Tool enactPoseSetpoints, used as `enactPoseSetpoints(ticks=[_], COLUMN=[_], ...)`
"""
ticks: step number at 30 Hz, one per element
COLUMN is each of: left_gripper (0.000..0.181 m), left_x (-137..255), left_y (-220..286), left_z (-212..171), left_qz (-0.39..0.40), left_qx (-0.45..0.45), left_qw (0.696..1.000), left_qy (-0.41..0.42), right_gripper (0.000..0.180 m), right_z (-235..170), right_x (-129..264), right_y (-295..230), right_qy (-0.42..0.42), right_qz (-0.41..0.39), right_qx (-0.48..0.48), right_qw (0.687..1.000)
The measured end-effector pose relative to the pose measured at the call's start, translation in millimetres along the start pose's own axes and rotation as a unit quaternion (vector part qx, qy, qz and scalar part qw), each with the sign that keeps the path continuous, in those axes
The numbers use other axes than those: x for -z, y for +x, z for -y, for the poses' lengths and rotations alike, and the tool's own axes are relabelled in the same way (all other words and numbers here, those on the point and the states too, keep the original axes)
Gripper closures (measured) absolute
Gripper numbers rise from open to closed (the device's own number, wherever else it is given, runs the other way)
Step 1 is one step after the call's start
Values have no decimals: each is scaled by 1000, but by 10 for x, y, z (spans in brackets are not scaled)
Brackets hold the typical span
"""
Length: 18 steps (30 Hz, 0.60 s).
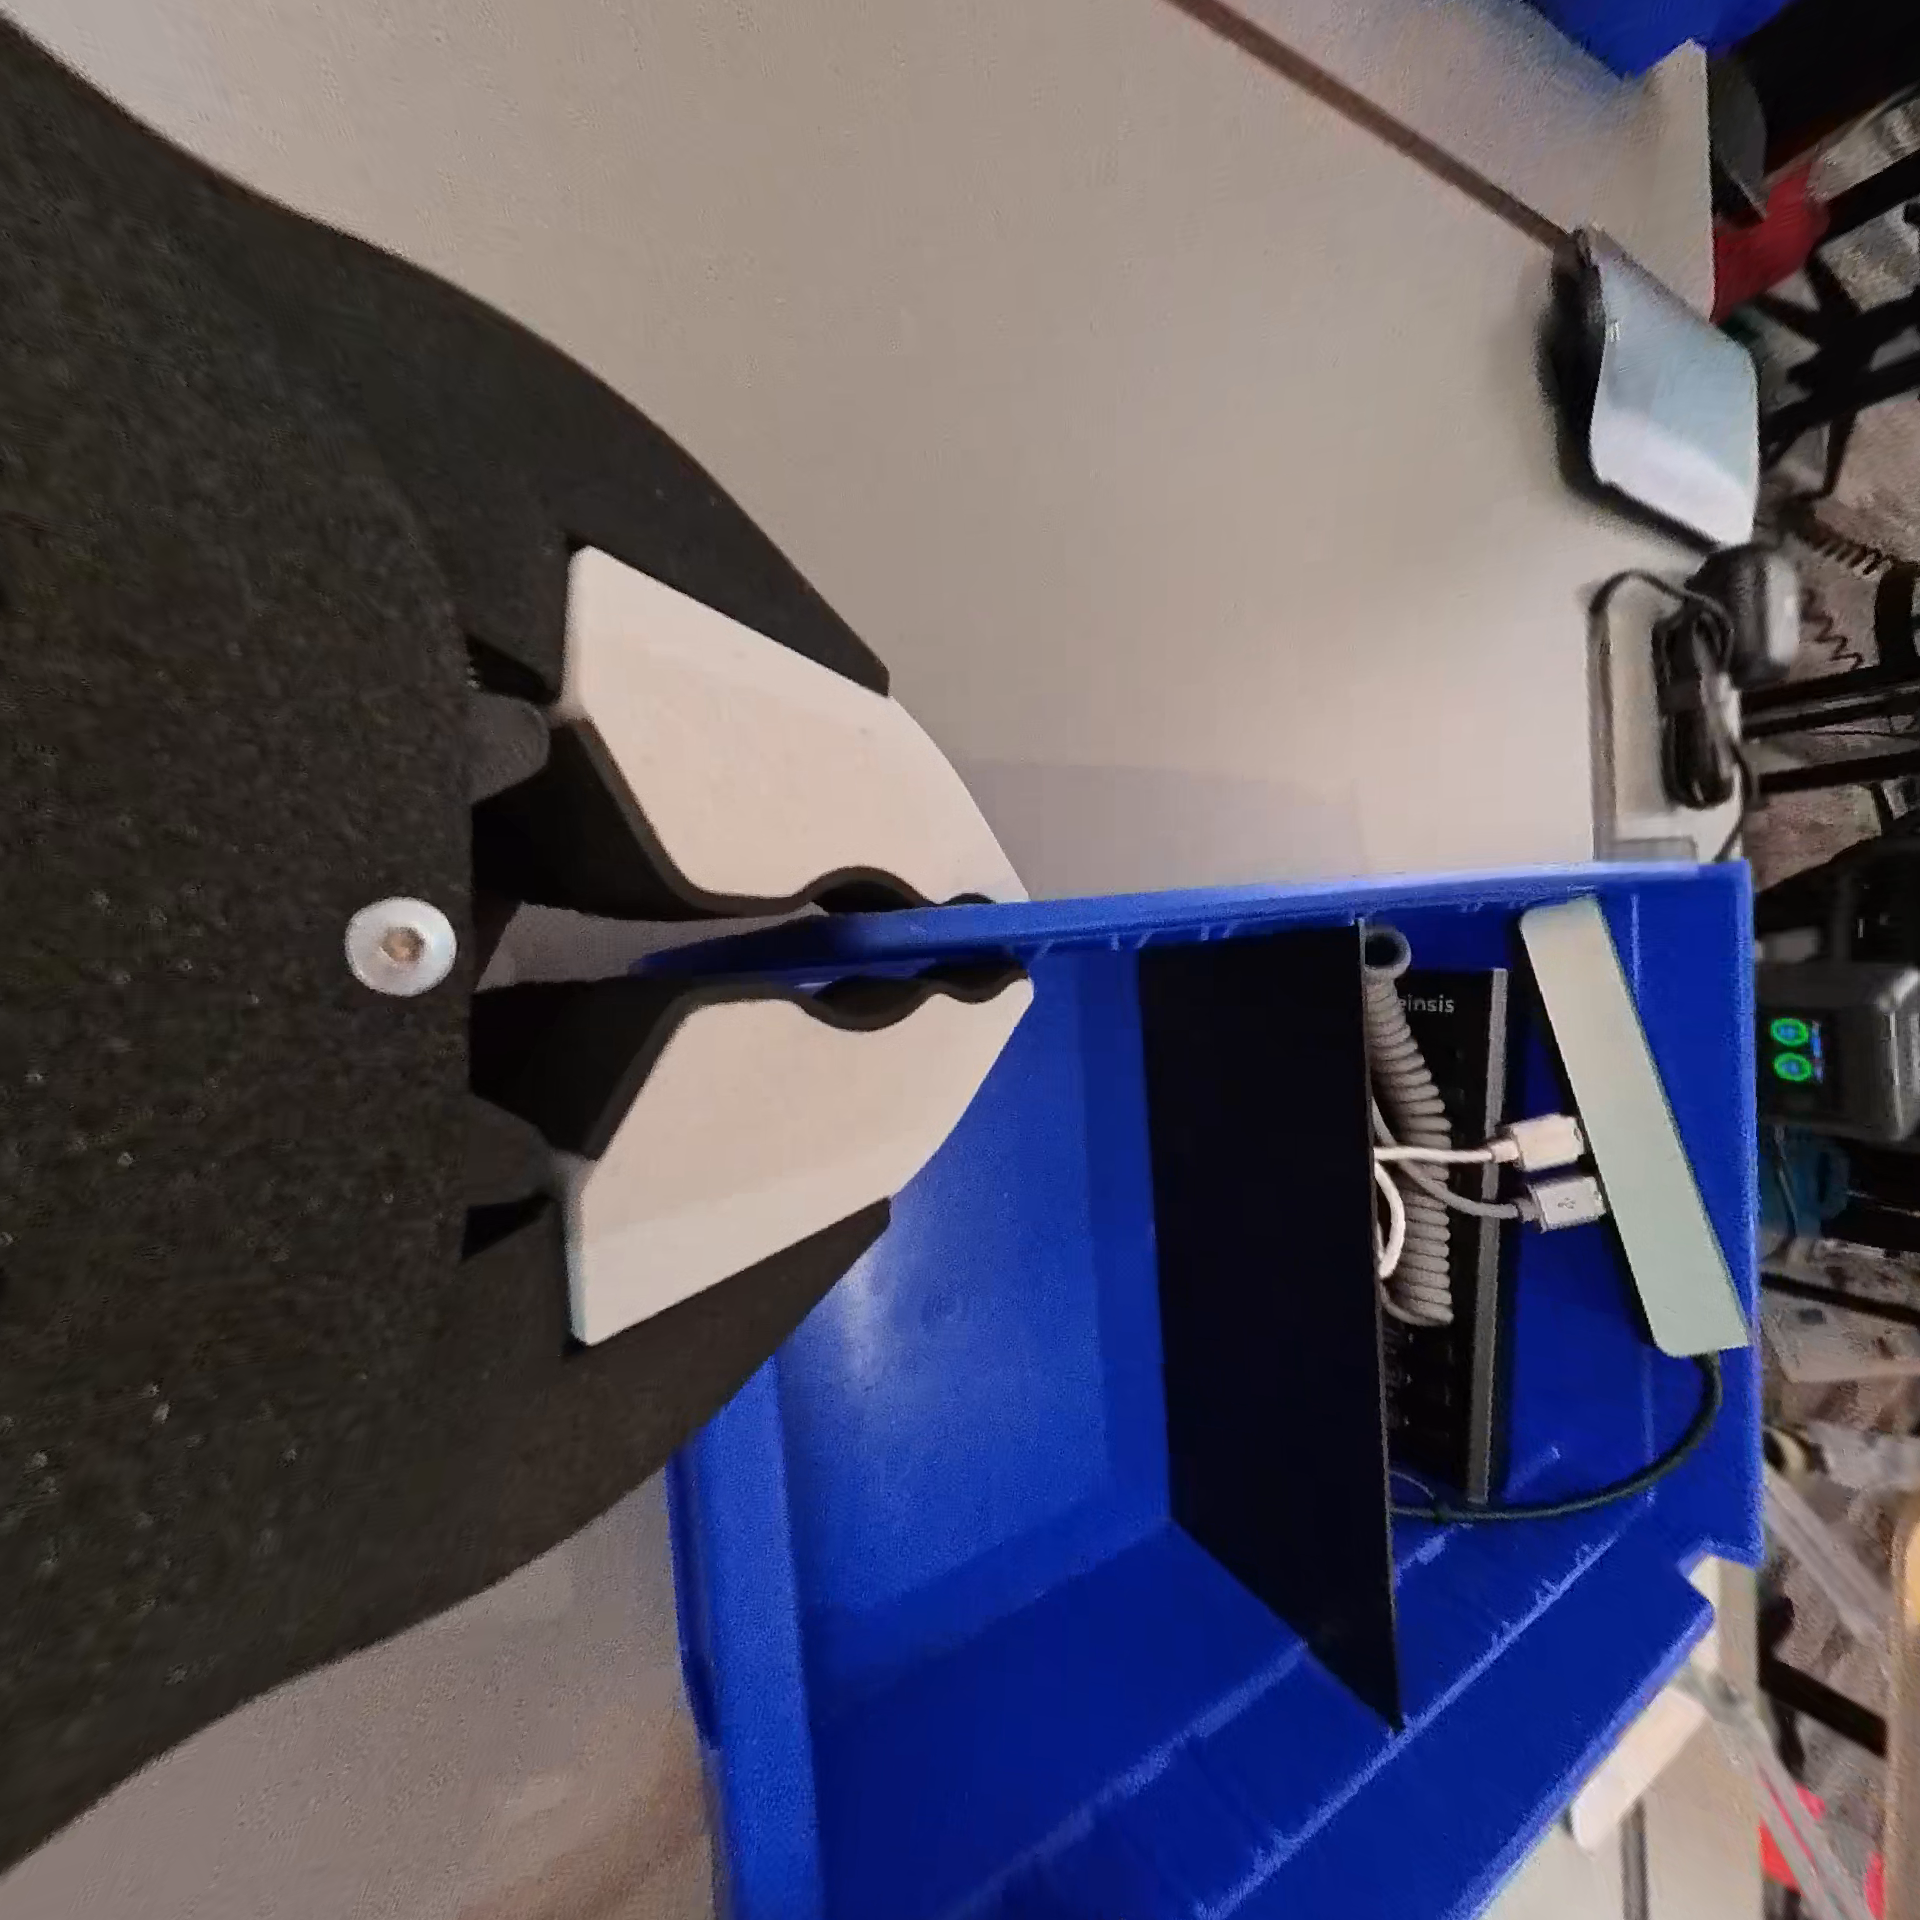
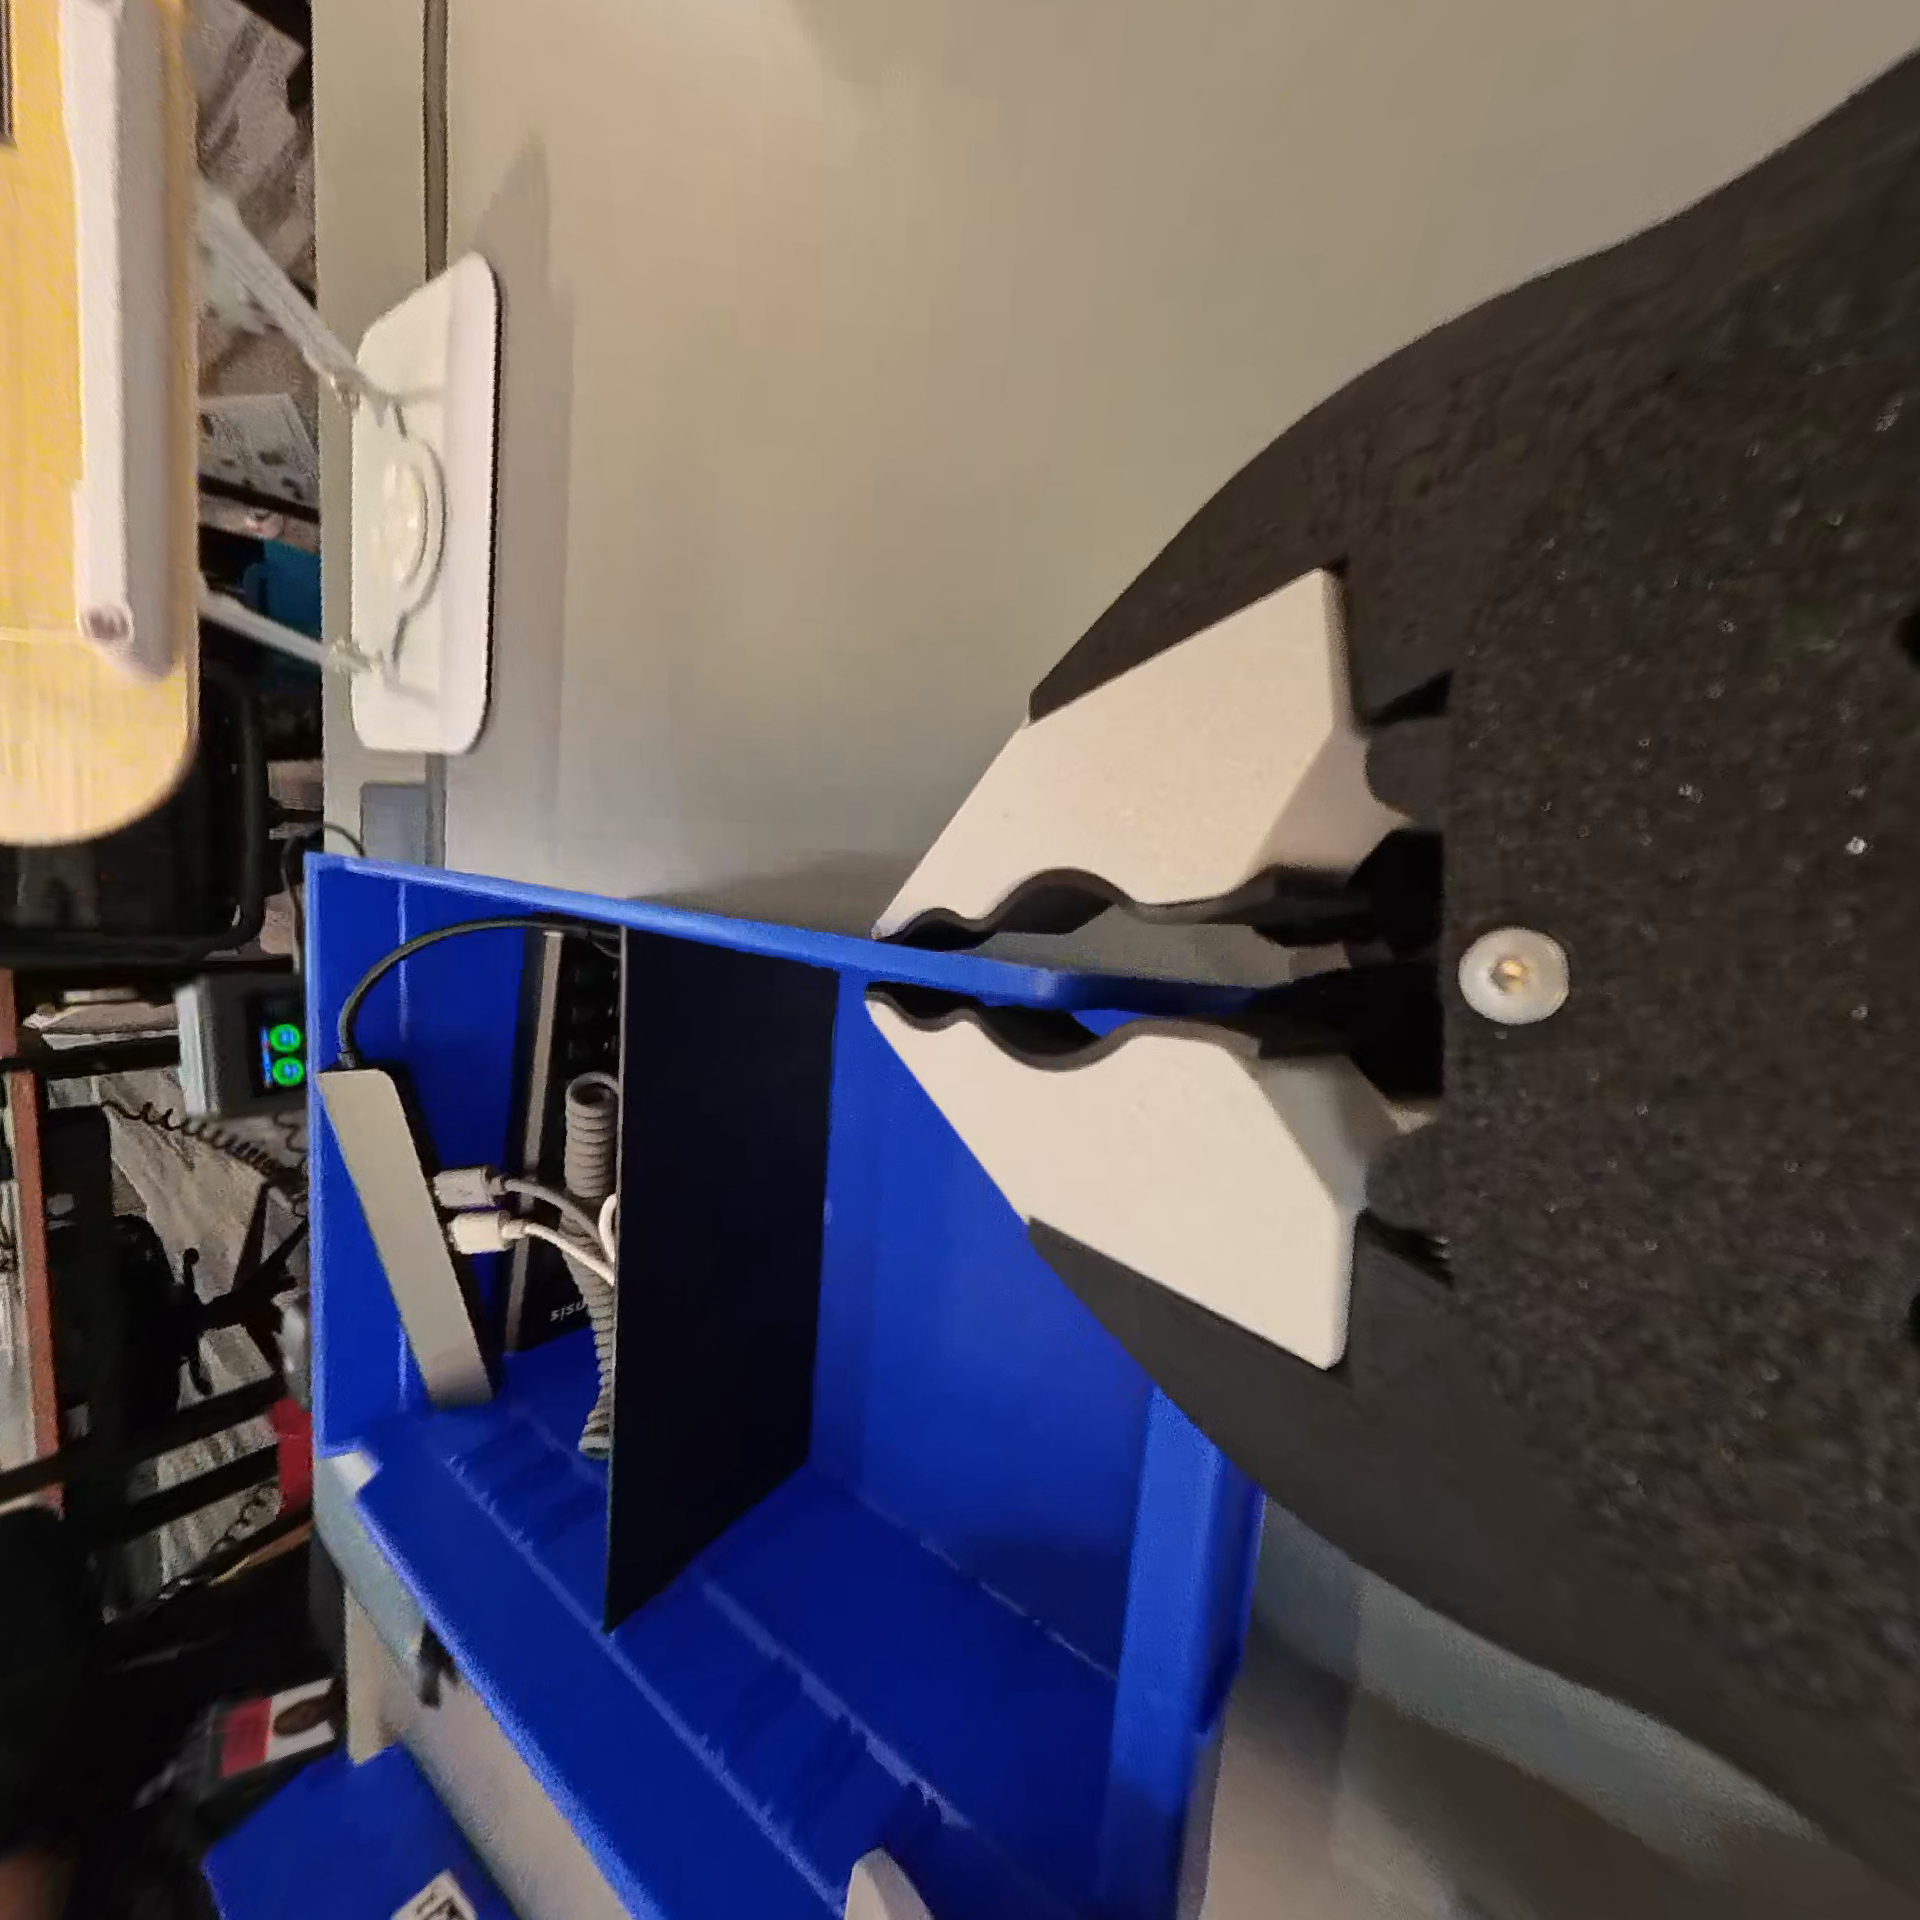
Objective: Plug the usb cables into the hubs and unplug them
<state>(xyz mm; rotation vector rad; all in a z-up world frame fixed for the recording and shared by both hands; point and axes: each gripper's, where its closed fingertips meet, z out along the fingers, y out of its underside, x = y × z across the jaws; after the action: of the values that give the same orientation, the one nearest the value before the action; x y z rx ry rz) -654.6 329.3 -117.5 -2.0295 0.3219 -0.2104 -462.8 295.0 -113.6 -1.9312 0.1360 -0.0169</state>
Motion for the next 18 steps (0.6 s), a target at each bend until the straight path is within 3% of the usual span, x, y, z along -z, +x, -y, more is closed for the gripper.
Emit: enactPoseSetpoints(ticks=[5, 9, 14, 18], left_gripper=[175, 166, 159, 159], left_x=[-182, -291, -189, 299], left_y=[-537, -757, -792, -962], left_z=[99, 164, 207, 501], left_qz=[39, 92, 79, 153], left_qx=[112, 144, 169, 169], left_qw=[992, 983, 980, 956], left_qy=[43, 64, 74, 184], right_gripper=[173, 171, 149, 141], right_z=[33, 65, 56, 48], right_x=[-263, -400, -161, 385], right_y=[-462, -629, -676, -116], right_qy=[2, -30, -103, -117], right_qz=[15, 29, 223, 366], right_qx=[-39, -69, -48, -3], right_qw=[999, 997, 968, 923])
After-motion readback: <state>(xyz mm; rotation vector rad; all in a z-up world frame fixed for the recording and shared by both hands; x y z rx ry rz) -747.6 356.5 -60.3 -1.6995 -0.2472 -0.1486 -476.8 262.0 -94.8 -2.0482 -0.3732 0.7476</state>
